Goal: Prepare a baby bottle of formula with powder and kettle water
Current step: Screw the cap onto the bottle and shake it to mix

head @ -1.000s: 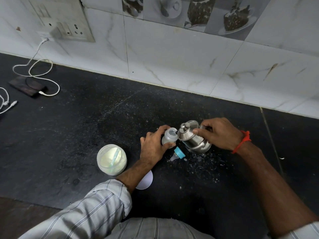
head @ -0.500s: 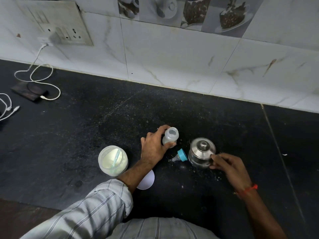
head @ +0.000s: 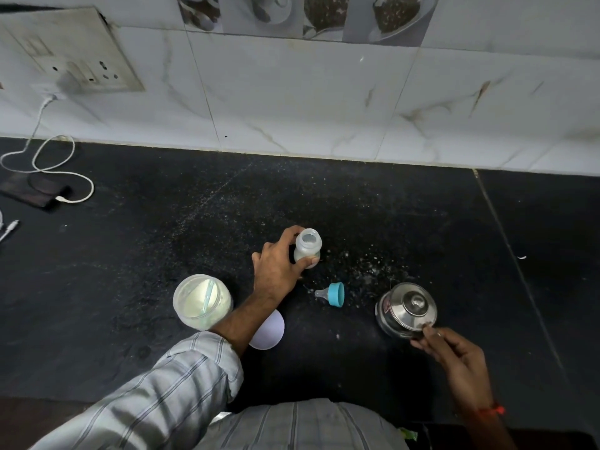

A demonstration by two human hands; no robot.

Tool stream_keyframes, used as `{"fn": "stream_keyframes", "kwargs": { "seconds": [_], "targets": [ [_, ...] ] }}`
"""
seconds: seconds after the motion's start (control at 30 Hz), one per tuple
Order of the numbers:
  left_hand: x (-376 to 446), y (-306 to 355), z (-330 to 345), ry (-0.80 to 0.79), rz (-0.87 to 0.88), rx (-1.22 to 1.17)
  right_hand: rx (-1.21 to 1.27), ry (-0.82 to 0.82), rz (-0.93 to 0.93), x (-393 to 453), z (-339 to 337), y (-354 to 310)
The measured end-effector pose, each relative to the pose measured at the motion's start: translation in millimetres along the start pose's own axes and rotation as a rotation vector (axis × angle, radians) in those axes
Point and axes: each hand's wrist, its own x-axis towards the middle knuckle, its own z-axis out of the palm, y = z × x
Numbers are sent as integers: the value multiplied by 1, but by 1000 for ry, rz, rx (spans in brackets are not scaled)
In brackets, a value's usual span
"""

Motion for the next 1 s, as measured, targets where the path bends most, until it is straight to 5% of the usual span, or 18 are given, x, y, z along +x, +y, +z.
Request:
{"fn": "stream_keyframes", "kwargs": {
  "seconds": [0.13, 0.23, 0.33, 0.5, 0.73, 0.87, 1.0],
  "targets": [
    [1, -1, 0, 0, 9, 4, -61, 6, -22, -6, 4, -2],
    [1, -1, 1, -7, 10, 2, -212, 178, -30, -12, 6, -10],
    [2, -3, 2, -10, 11, 4, -444, 375, -279, -21, 21, -38],
    [3, -3, 3, -7, 3, 18, -768, -103, -677, -9, 110, -64],
    [3, -1, -2, -14, 5, 52, -1422, -535, -211, 68, 171, -28],
    [3, 0, -5, -14, 17, 65, -1288, -497, -206, 79, 171, -26],
    [5, 0, -6, -28, 18, 69, -774, -155, -236, 85, 168, -48]
  ]
}}
